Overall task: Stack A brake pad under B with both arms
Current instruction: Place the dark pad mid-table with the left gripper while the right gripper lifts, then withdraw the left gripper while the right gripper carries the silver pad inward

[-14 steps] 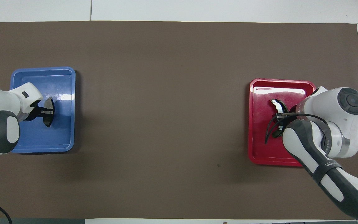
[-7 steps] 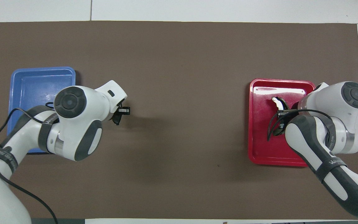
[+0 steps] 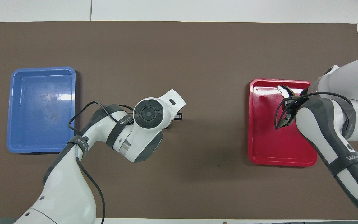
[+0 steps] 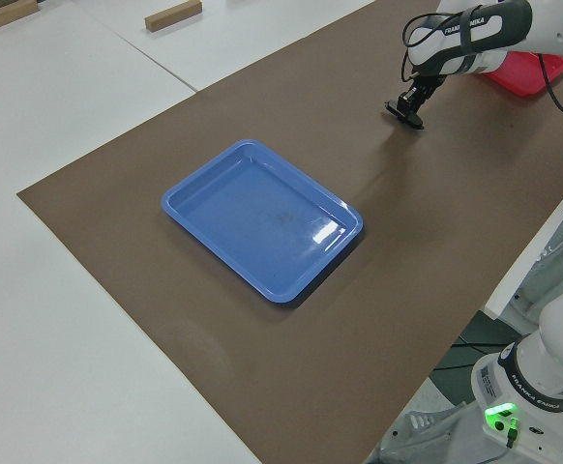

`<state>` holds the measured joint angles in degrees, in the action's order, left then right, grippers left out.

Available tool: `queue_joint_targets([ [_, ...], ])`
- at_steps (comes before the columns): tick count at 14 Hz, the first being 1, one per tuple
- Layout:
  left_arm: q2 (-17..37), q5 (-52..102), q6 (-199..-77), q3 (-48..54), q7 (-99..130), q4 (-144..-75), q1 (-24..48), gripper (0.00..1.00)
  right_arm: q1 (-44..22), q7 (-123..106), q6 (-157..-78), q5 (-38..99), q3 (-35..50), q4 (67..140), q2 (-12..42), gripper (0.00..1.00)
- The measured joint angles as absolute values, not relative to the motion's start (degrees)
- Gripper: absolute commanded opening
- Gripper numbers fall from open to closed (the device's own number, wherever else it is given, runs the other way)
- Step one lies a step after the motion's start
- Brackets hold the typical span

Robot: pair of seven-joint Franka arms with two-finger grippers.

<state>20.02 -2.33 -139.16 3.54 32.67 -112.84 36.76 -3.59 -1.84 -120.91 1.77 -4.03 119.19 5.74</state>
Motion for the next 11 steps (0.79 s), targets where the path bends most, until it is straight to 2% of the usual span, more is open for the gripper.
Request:
queue_joint_targets([
  [1,20.8,-2.3,-139.1,3.5,32.8,-112.5,37.4,0.77,-3.7,-1.8,-120.9,1.8,-4.0,119.2,5.7,0.02],
  [2,21.1,-2.3,-139.1,3.5,32.9,-112.4,37.5,0.98,-3.7,-1.8,-120.9,1.8,-4.0,119.2,5.7,0.02],
  [6,20.8,-2.3,-139.1,2.4,32.9,-112.1,36.3,0.99,-3.8,-1.9,-120.9,1.8,-4.0,119.2,5.7,0.02],
  [9,17.6,-2.3,-136.3,1.6,32.7,-112.3,28.7,0.99,-5.4,-1.9,-120.4,1.9,-3.8,119.1,5.7,0.0],
  [11,14.2,-2.4,-131.4,1.4,31.2,-112.5,22.3,0.99,-9.2,0.7,-119.1,2.3,-3.2,117.9,5.8,0.0],
])
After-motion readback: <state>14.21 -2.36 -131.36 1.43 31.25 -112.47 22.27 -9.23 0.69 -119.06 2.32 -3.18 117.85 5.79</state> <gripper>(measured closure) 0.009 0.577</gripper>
